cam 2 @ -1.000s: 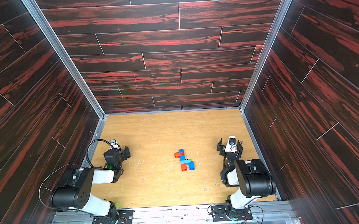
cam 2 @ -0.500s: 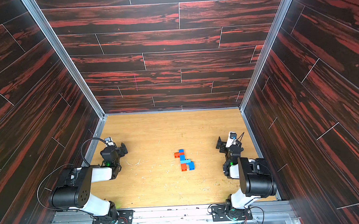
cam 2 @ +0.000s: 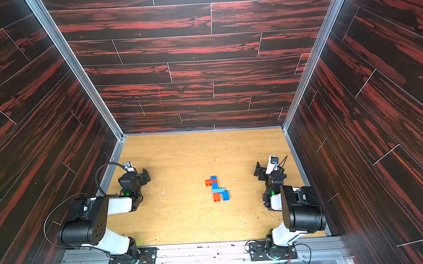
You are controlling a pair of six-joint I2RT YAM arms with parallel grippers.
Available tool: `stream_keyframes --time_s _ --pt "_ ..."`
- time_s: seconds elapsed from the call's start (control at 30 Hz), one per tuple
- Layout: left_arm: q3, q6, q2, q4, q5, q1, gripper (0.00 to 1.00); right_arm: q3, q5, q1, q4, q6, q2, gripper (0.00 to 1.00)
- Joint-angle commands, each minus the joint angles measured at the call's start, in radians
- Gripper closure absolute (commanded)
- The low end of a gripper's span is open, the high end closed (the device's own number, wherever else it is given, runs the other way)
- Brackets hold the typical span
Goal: Assemble a giraffe with lego
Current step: Reset both arms
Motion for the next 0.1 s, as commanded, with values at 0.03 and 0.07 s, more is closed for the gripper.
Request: stream_keyframes --time_s 0.03,0.07 --pt "0.007 -0.004 -0.014 0.007 -0.007 0.002 0.00 0.007 -0.013 -0.006 -0.002 0.011 -0.011 0.01" --pt "0.007 -0.004 -0.014 0.007 -0.006 0.002 0.00 0.005 -0.013 -0.006 0.002 0.010 -0.013 0.01"
